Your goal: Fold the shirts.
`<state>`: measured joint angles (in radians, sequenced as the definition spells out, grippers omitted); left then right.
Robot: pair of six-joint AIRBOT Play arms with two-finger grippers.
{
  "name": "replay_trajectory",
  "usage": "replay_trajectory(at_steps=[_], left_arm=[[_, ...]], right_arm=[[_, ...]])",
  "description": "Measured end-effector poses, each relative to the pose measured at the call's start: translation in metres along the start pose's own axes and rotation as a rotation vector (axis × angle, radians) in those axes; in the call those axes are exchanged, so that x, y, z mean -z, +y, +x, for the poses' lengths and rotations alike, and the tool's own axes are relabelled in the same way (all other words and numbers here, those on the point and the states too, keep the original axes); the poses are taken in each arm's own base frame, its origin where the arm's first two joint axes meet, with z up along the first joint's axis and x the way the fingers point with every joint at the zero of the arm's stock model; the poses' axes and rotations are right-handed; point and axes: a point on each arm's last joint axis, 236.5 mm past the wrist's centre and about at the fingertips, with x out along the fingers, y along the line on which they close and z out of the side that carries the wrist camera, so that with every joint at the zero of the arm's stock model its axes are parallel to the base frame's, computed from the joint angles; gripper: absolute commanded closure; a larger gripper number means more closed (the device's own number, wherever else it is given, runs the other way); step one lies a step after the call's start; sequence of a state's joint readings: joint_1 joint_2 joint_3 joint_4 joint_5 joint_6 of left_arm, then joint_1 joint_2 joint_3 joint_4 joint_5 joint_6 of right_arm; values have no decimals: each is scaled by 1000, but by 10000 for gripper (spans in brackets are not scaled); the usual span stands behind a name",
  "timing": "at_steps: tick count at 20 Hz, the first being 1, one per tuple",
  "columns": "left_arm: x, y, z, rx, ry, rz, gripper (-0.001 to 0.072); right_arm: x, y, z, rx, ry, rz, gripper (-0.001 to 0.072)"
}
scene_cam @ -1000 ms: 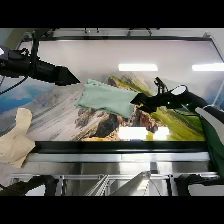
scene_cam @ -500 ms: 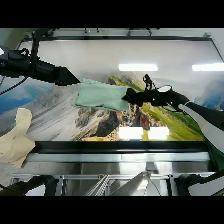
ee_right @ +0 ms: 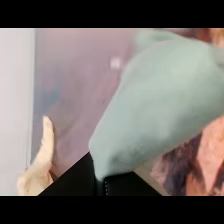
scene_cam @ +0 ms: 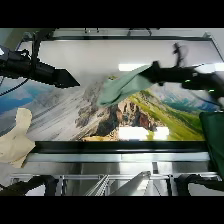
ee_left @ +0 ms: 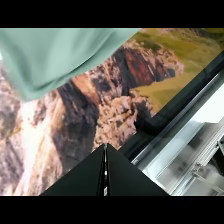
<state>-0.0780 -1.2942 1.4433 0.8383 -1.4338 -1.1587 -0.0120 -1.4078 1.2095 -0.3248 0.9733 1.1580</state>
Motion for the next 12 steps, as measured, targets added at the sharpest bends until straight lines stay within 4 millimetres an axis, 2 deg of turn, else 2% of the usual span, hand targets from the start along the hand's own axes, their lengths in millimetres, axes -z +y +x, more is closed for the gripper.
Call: replay_trajectory(at_steps=[2,3,6,9,12], left_arm=[[1,0,0,2,3,0,702],[1,0,0,2,4,0,701],[1,-1,0,3,6,0,701],[1,-1,0,3,6,0,701],[1,0,0,4,6,9,701]], right_arm=[[-35,23,-69,16,-136,-64,700],[-53,27,-107,55,-217,-86,700],[-90,10,-222,233,-438,-89,700],[-98,-25,-323,409,-602,-19,700],[-85,-59,-395,564,-695,62,700]])
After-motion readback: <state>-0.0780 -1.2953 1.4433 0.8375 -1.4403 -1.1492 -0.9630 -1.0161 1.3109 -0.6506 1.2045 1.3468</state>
